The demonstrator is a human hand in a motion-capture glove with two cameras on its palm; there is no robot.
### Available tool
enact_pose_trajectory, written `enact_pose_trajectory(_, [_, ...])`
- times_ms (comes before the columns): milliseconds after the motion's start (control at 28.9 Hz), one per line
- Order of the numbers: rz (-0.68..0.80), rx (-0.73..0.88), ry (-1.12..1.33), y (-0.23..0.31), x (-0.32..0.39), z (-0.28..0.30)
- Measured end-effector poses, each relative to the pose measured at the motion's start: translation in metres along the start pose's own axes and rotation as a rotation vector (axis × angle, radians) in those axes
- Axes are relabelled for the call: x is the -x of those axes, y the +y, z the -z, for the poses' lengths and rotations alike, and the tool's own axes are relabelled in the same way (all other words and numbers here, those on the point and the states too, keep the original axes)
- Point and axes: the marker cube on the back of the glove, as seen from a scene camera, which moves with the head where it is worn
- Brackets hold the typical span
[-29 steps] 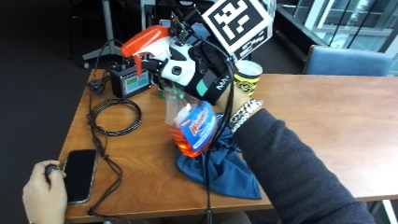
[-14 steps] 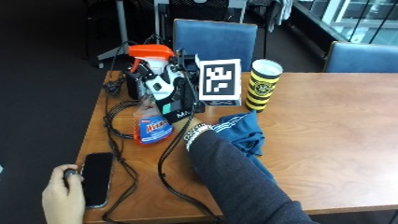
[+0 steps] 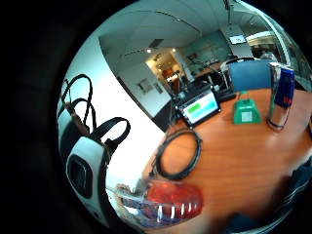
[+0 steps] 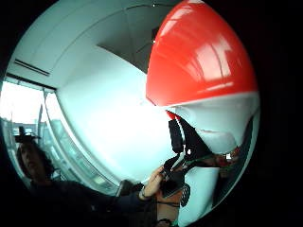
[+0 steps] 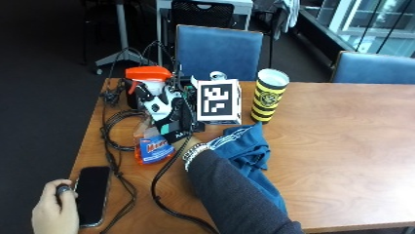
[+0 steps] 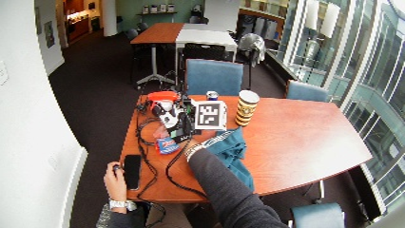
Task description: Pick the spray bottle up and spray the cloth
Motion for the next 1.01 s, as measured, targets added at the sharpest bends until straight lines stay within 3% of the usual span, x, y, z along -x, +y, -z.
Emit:
enact_pose_trajectory(277, [0.014, 0.007, -0.021, 0.004, 0.018, -0.014])
enact_pose_trajectory(659, [0.085, -0.085, -0.008, -0.023, 0.03, 0.031])
enact_pose_trajectory(1005, [-0.063, -0.006, -0.037, -0.001, 0.003, 0.046])
